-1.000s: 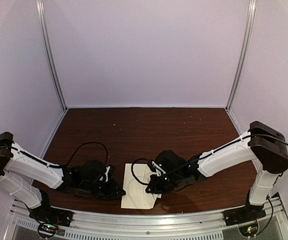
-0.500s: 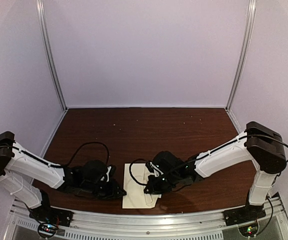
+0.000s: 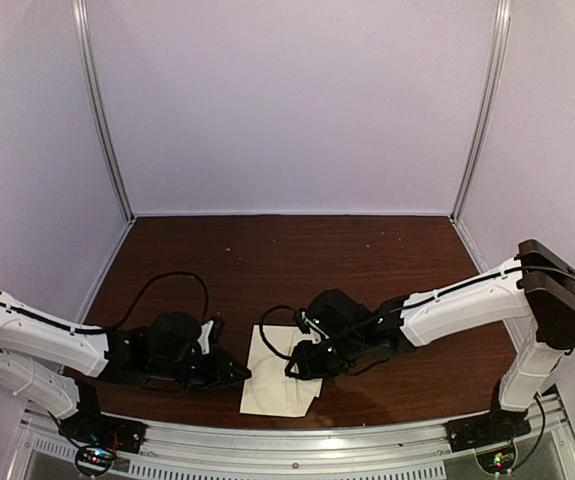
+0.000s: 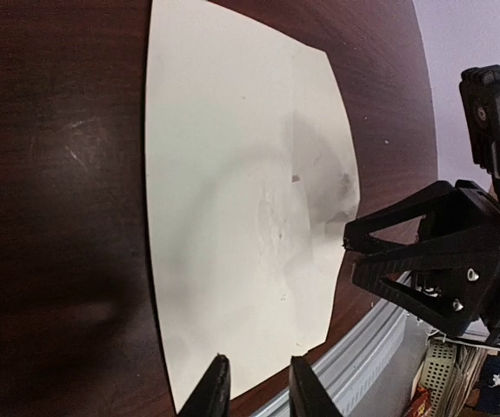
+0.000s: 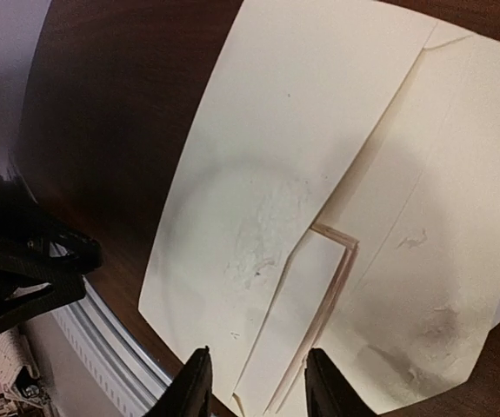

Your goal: Place the letter into the envelope and seal it

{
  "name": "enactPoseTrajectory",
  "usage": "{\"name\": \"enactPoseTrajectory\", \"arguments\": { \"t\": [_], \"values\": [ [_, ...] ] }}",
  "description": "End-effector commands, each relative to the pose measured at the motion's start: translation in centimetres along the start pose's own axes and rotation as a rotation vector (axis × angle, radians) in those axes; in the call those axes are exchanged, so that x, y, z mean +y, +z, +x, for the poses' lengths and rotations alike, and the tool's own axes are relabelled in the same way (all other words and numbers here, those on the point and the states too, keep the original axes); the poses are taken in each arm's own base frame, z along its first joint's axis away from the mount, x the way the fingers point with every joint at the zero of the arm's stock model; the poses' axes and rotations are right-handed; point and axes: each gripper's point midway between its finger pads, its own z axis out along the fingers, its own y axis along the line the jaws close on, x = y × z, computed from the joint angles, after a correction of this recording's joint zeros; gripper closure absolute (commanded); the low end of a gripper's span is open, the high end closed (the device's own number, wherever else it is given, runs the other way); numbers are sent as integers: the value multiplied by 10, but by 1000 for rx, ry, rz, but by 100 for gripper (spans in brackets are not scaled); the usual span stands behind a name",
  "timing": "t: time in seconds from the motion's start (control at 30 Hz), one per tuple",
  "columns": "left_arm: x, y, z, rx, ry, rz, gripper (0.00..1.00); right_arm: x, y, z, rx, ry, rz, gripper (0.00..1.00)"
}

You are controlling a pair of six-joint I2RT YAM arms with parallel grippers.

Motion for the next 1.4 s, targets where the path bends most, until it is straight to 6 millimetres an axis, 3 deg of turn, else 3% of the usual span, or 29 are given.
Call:
{"name": "enactPoseTrajectory", "arguments": {
  "t": [0.0, 0.2, 0.7, 1.07, 1.37],
  "values": [
    [-1, -4, -2, -23, 1, 10, 76, 5, -24, -12, -62, -41, 51, 60],
    [4, -2, 0, -16, 1, -2, 72, 6, -29, -5, -50, -35, 34, 58],
    [17, 11, 14, 48, 3, -21, 74, 12, -3, 28, 31, 24, -70, 59],
    [26, 18, 19, 63, -2, -32, 78, 0, 12, 32, 49, 15, -6, 56],
    [33, 23, 26, 87, -16, -32, 85, 1, 21, 33, 62, 9, -9, 61]
  ]
}}
